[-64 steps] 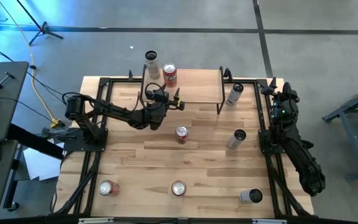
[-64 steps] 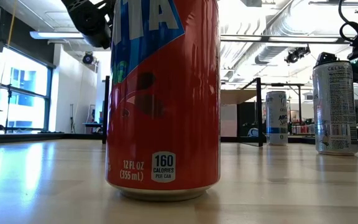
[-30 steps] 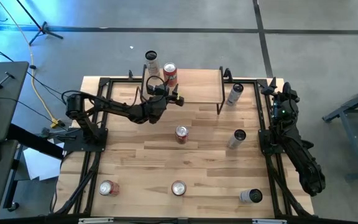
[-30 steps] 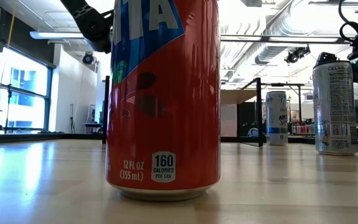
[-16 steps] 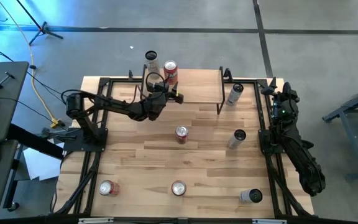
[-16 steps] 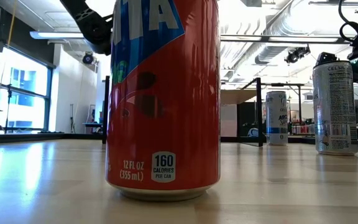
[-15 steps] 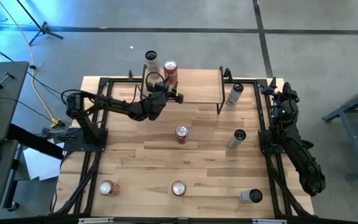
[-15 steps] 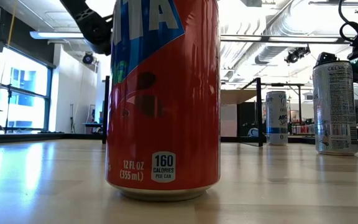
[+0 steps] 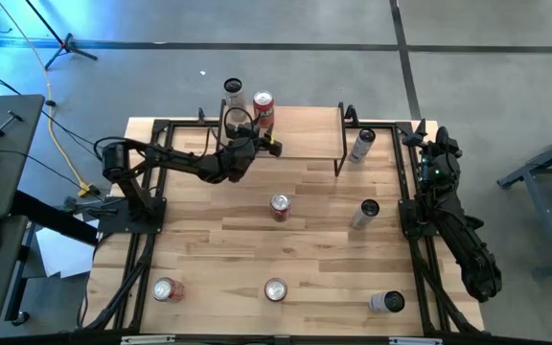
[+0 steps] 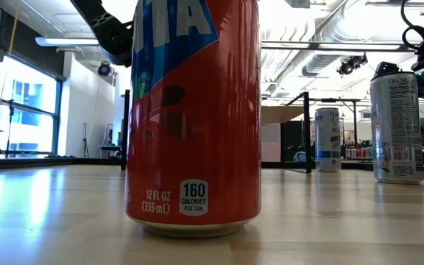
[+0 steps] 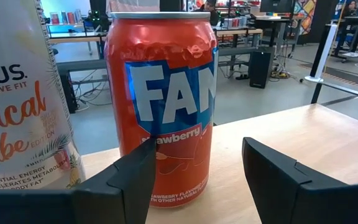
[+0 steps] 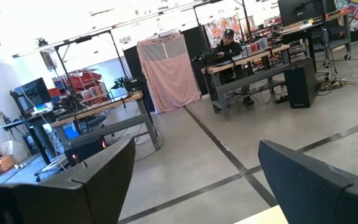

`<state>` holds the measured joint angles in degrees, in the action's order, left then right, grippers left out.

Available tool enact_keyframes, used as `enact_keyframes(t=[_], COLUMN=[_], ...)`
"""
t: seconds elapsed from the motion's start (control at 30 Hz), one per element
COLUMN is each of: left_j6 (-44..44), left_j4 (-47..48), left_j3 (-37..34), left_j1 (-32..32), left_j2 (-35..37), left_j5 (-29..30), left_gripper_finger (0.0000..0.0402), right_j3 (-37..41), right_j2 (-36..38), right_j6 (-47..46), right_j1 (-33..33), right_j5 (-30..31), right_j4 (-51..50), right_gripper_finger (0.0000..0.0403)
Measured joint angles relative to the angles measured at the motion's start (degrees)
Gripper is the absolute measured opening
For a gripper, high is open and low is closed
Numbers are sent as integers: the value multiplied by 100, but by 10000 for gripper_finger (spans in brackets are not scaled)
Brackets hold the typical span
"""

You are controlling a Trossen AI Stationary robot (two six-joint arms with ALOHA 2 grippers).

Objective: Place canned beverage on shelf
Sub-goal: Put the red soda can on the shelf, then put the red and white soda can on the shelf

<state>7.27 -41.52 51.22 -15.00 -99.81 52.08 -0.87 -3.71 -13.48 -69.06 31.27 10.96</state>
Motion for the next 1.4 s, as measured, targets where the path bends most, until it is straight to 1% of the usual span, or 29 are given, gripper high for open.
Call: enact_keyframes(t=[0.87, 0.93, 1.1, 1.2, 1.3, 1.4], left_j6=[-151, -151, -330, -348, -347, -348], left_j4=[-125, -126, -123, -124, -117, -122], left_j3=[0, -2, -2, -1, -2, -2], left_j1=[-61, 17, 421, 719, 1103, 1584], left_j2=[-2, -2, -2, -2, 28, 37], left_j5=[-4, 140, 909, 1273, 1722, 2316], left_gripper_finger=[210, 209, 210, 210, 210, 210], right_j3=[0, 0, 0, -1, 0, 0], right_j2=[0, 0, 0, 0, 0, -2], right_j6=[0, 1, -1, 0, -1, 0], right_j1=[0, -1, 0, 0, 0, -1], right_j5=[0, 0, 0, 0, 0, 2], right_j4=[0, 0, 0, 0, 0, 0], right_gripper_finger=[328, 328, 328, 328, 328, 328])
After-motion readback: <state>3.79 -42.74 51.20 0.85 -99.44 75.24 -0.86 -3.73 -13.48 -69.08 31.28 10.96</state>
